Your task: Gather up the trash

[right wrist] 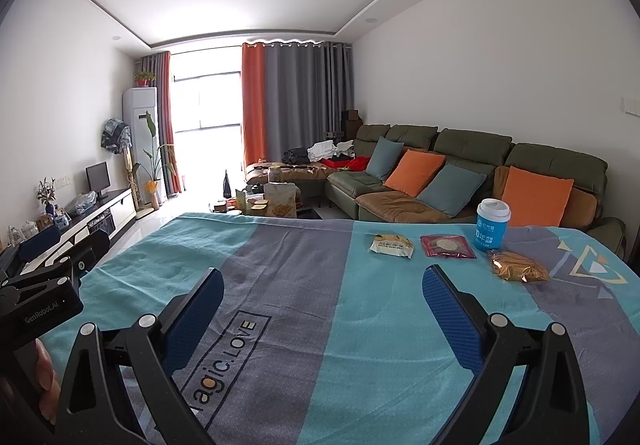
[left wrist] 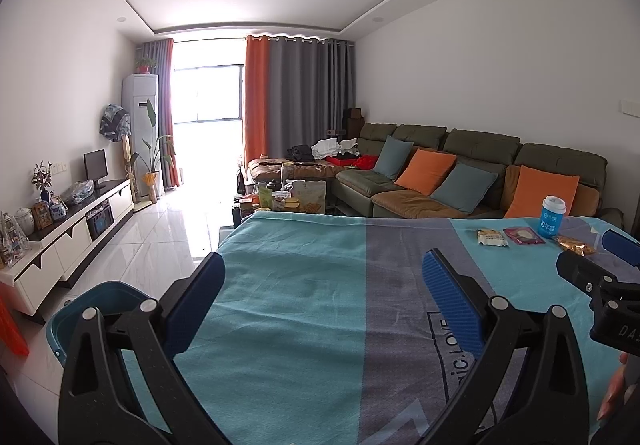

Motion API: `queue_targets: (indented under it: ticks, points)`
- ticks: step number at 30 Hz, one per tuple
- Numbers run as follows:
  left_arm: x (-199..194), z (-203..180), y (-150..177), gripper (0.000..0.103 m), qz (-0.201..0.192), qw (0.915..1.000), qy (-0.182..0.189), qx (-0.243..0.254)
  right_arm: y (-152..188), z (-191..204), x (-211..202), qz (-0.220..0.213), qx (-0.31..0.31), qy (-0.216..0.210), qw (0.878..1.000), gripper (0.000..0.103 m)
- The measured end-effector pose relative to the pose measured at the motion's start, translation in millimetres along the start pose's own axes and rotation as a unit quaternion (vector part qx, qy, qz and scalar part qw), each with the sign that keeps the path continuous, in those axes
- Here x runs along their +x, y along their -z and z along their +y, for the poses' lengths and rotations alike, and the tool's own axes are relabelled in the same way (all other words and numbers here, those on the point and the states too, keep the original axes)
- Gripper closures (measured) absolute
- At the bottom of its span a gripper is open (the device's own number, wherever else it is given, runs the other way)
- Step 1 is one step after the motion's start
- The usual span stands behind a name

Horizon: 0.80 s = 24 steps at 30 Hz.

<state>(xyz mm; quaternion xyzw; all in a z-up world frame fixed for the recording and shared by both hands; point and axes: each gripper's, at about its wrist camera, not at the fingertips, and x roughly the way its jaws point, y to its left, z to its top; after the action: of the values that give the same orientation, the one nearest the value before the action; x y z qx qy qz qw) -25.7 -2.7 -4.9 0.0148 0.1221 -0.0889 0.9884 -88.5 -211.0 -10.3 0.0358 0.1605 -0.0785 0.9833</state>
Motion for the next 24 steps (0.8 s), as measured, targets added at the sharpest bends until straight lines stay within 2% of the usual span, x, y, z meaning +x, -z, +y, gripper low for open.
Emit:
queue_targets:
  ticks: [24]
  points:
    - [5.0,-1.5,-1.6,0.006,0.009,1.0,-0.002,0.002,-5.2,0.0,1.8,-0.002,-0.002,0.001,1.0,0.007]
